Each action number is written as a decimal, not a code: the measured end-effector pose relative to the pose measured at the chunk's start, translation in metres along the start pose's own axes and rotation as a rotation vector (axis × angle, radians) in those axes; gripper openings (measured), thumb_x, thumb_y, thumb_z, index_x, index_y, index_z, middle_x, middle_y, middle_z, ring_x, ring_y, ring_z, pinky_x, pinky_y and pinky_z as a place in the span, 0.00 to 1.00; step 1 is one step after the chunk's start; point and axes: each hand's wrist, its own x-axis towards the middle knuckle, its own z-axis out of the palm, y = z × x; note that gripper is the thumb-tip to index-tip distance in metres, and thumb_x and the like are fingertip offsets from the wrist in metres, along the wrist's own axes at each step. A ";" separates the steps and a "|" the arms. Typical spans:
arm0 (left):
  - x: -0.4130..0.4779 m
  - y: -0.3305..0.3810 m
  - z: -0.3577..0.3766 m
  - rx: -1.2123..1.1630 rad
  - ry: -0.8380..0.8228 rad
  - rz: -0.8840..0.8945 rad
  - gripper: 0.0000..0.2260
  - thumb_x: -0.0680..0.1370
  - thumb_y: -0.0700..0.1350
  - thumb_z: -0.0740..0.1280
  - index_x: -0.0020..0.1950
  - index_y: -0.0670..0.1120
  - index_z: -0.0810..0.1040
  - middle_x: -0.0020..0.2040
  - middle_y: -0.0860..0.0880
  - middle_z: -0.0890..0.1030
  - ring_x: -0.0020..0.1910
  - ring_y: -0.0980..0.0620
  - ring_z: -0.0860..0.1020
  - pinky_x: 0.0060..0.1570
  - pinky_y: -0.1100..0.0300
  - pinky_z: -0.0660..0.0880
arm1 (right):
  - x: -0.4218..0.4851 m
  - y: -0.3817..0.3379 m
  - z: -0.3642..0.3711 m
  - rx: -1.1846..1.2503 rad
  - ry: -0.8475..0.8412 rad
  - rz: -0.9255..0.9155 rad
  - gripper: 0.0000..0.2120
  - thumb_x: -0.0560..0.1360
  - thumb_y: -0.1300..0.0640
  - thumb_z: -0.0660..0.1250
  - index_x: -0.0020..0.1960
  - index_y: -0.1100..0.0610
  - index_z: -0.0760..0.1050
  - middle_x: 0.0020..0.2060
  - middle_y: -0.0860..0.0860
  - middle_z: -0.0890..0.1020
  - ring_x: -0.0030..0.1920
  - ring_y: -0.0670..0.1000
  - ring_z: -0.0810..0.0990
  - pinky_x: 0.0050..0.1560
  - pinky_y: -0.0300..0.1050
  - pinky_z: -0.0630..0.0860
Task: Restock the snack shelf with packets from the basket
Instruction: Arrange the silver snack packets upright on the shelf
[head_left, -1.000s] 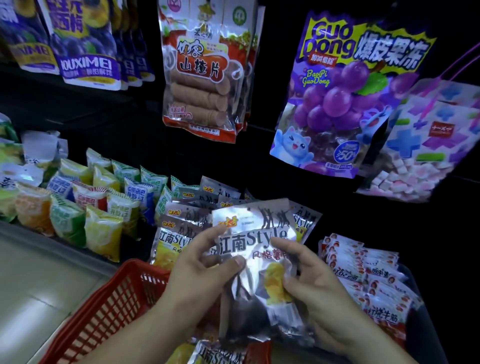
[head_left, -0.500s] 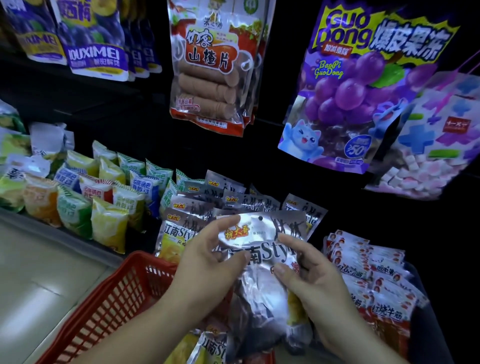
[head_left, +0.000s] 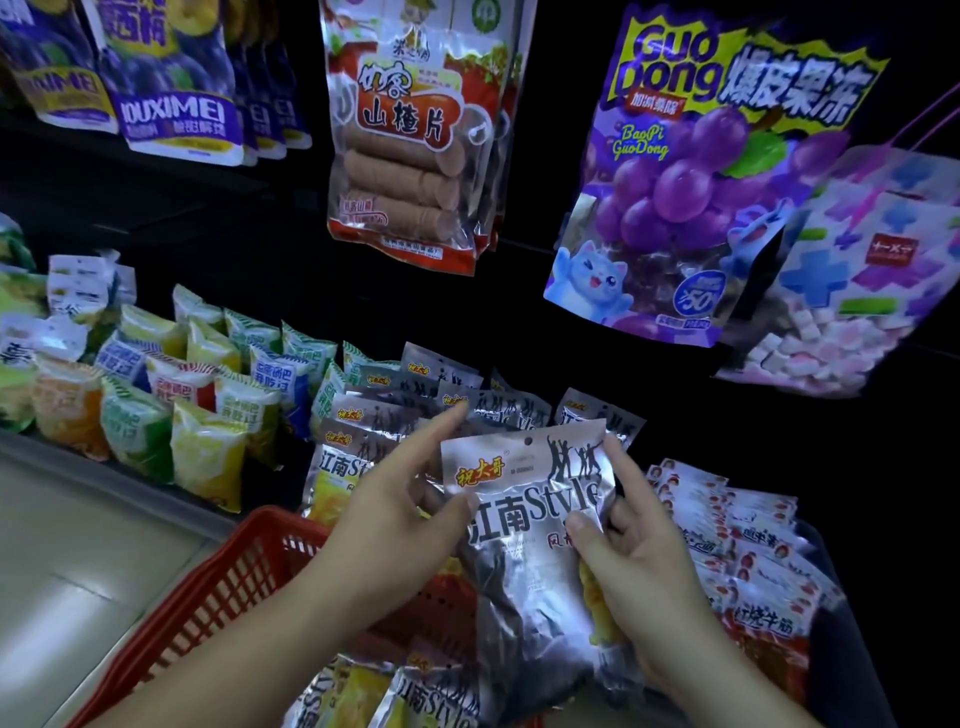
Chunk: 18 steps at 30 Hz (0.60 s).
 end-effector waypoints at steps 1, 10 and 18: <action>0.000 0.000 0.000 0.002 -0.005 -0.002 0.32 0.80 0.42 0.71 0.73 0.73 0.65 0.46 0.50 0.74 0.33 0.57 0.76 0.34 0.63 0.72 | 0.000 0.000 0.000 -0.007 0.006 0.001 0.37 0.80 0.57 0.70 0.71 0.20 0.60 0.82 0.44 0.58 0.80 0.46 0.58 0.78 0.62 0.63; -0.030 -0.006 0.032 -0.166 -0.073 -0.215 0.38 0.76 0.48 0.76 0.76 0.73 0.60 0.54 0.50 0.78 0.46 0.46 0.84 0.45 0.55 0.82 | 0.007 0.000 -0.010 0.056 0.045 0.086 0.43 0.70 0.47 0.76 0.76 0.27 0.58 0.76 0.55 0.70 0.69 0.55 0.77 0.58 0.53 0.82; -0.027 -0.001 0.022 -0.241 -0.048 -0.064 0.31 0.75 0.46 0.77 0.70 0.72 0.70 0.65 0.72 0.74 0.62 0.75 0.73 0.53 0.71 0.77 | 0.001 0.002 -0.016 0.043 -0.207 0.102 0.35 0.66 0.55 0.81 0.66 0.30 0.75 0.68 0.42 0.76 0.56 0.53 0.86 0.58 0.52 0.83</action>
